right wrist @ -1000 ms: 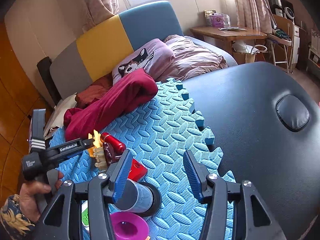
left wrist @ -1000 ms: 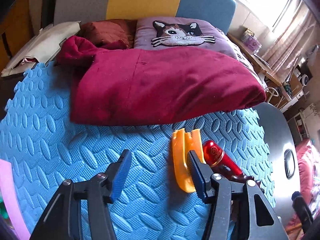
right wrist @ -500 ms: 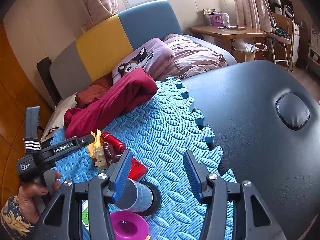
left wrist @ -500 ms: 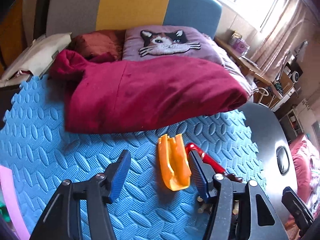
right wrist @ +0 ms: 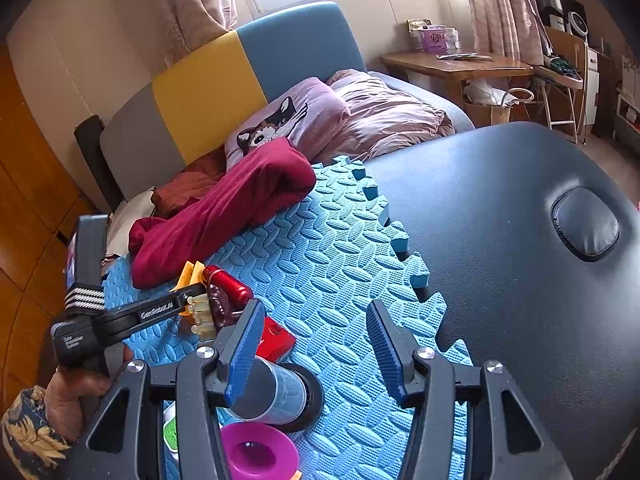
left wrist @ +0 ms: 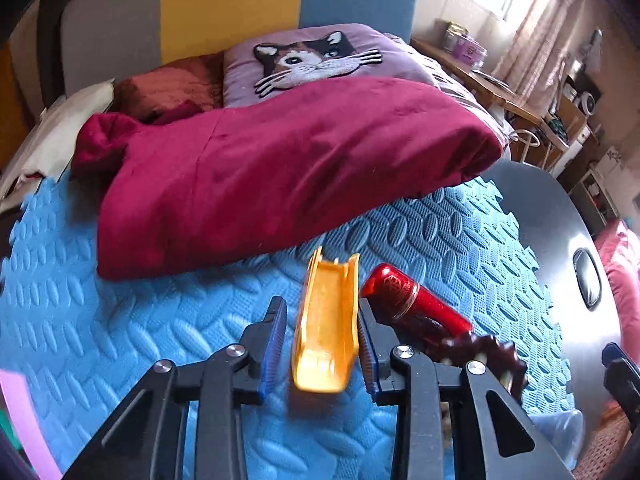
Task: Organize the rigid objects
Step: 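Reach the left tool to the orange slide piece and grasp it, then drop the orange slide piece in the tray with the left tool while the right grasps the grey cup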
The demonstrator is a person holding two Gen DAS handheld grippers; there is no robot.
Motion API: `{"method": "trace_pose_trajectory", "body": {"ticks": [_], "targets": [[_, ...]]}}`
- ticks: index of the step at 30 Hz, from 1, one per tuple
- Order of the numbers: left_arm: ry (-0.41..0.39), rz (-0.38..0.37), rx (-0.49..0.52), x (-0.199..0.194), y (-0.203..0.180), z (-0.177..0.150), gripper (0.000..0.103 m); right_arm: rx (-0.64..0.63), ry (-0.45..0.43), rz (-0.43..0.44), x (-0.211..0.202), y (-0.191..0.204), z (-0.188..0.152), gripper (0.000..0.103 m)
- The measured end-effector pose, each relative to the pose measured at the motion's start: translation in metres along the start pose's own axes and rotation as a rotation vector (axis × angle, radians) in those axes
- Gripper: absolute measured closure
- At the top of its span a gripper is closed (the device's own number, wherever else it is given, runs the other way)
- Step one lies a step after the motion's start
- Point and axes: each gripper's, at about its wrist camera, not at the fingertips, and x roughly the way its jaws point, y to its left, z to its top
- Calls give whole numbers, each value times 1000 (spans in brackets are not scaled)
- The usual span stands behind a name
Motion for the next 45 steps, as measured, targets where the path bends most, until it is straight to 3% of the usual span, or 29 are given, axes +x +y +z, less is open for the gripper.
{"method": "trace_pose_trajectory", "body": {"ticks": [4,9,15,18,24,27,32,33,34,40,45], "targets": [[-23,36,39,0,-2,-3,77,2,2,-8,2,-2,0,49],[-33,26,-27,-18,16,-23,77,27,-13,10,0,-7,2,49],[-56,29,-88,-53,33,-59,77,97,-15,105,-2,-17,5,49],[-79,25,-95,-72,35,-73,77,138,6,214,0,-21,5,49],[-122,0,-106,-109,31,-96,77,49,62,290,5,3,1,40],[-135,-4,-105,-125,29,-105,77,-51,90,252,8,21,-7,32],[-161,-9,-109,-150,28,-122,77,-184,176,127,29,36,-22,34],[-163,-12,-119,-155,30,-127,77,-203,190,90,34,36,-25,55],[-164,-14,-126,-158,31,-129,77,-201,204,70,38,34,-27,59],[-201,0,-157,-186,48,-155,77,-133,211,116,41,21,-24,58],[-238,39,-227,-212,85,-178,77,-179,203,90,40,30,-27,58]]}}
